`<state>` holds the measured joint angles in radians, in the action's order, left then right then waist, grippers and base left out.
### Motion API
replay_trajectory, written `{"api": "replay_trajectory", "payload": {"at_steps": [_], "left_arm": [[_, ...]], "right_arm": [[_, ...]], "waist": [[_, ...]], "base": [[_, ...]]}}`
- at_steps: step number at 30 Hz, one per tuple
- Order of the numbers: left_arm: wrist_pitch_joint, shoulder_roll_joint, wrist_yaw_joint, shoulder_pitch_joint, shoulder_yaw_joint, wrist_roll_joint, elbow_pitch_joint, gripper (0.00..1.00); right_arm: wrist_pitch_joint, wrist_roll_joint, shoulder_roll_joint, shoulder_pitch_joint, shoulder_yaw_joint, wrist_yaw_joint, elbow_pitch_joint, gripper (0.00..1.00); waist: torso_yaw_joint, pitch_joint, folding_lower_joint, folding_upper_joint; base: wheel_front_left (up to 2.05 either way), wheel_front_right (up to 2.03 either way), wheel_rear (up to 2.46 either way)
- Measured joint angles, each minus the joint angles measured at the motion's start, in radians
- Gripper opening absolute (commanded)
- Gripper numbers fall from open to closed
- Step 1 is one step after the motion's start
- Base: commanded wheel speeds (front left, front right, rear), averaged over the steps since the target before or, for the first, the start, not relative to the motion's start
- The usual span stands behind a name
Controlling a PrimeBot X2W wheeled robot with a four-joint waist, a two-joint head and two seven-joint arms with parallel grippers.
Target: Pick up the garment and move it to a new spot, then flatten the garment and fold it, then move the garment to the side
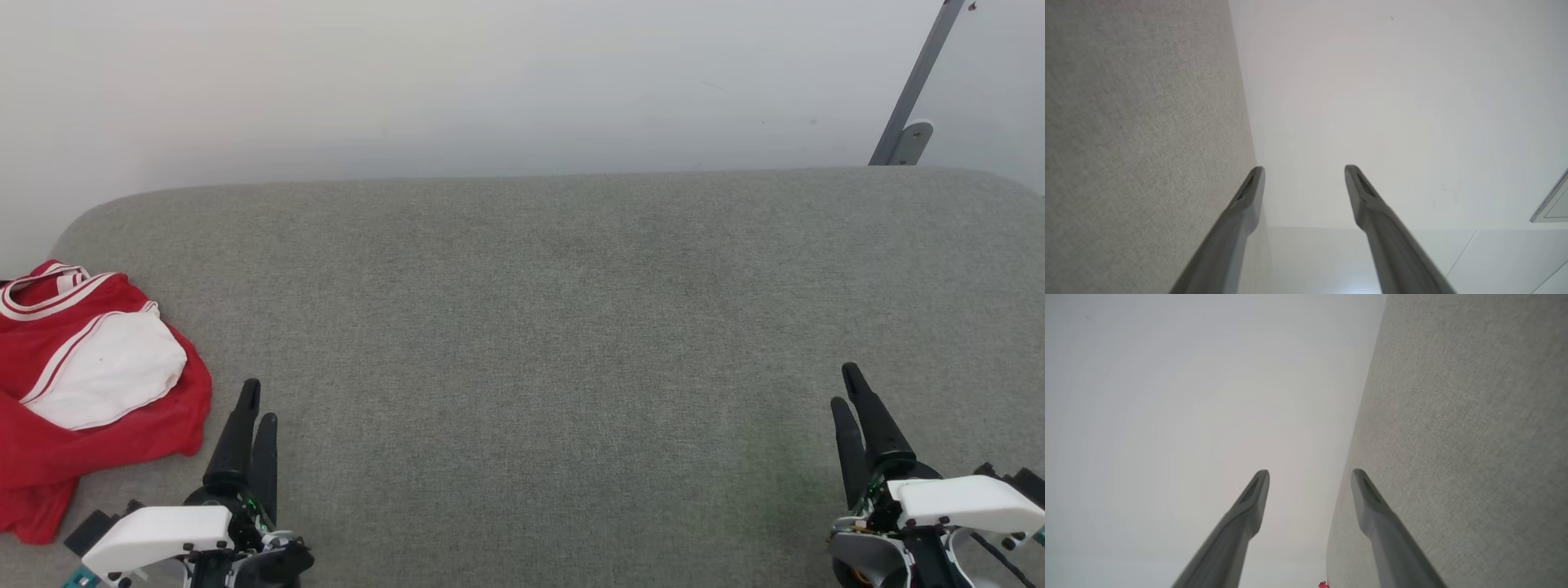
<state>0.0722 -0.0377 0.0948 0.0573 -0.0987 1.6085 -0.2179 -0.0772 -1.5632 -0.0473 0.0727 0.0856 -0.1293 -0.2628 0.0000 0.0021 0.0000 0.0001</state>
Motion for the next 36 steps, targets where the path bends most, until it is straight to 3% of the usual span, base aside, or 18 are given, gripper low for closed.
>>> {"api": "replay_trajectory", "payload": {"at_steps": [8, 17, 36], "left_arm": [[-0.041, -0.033, -0.046, -0.005, 0.019, -0.087, 0.039, 1.0], [-0.081, -0.072, -0.104, -0.012, 0.047, -0.264, 0.064, 1.0], [-0.147, -0.139, -0.143, -0.017, 0.096, -0.622, 0.07, 1.0]], "right_arm": [[0.034, 0.127, -0.026, 0.012, -0.028, 0.0, 0.003, 1.0], [0.058, 0.325, -0.053, 0.023, -0.056, 0.0, 0.002, 1.0], [0.106, 0.616, -0.096, 0.041, -0.101, 0.0, -0.003, 1.0]], "waist": [[0.0, -0.002, 0.0, 0.0], [0.001, -0.005, 0.0, 0.0], [0.002, -0.012, 0.0, 0.0]], "base": [[0.0, 0.0, 0.0], [0.0, 0.0, 0.0], [0.0, 0.0, 0.0]]}}
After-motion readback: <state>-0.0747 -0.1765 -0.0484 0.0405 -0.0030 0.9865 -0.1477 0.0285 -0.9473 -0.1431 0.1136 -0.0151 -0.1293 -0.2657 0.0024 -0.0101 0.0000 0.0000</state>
